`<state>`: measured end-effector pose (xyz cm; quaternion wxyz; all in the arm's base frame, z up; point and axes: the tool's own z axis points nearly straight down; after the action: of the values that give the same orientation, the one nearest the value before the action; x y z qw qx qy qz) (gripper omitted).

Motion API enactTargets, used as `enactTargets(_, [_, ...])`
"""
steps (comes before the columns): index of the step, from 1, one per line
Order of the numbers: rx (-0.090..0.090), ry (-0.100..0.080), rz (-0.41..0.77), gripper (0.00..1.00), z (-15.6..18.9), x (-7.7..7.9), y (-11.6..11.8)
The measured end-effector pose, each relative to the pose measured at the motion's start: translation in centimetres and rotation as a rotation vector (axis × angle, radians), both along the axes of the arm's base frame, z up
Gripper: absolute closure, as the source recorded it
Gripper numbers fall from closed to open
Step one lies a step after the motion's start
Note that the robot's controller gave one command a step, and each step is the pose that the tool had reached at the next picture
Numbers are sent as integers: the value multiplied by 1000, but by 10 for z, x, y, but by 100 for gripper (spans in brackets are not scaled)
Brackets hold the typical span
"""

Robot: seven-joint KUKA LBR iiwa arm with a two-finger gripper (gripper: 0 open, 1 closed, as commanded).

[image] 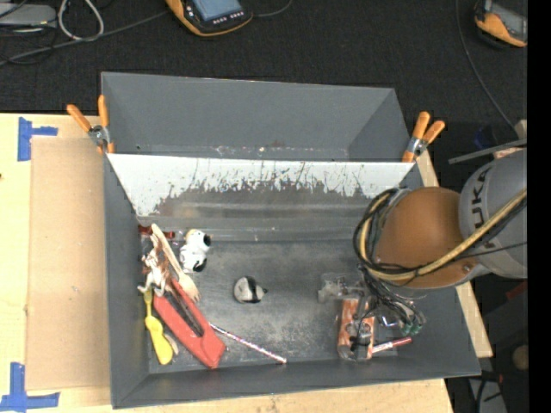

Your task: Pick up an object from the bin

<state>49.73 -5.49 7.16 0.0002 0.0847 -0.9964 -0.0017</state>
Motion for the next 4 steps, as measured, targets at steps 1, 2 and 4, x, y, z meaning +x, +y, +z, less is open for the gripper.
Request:
enactTargets(1, [2, 7, -85, 0, 28, -5, -19])
enactTargets(2, [1, 3, 23, 0, 30, 5, -55])
enactTargets(4, [2, -2, -27, 100, 1, -3, -79])
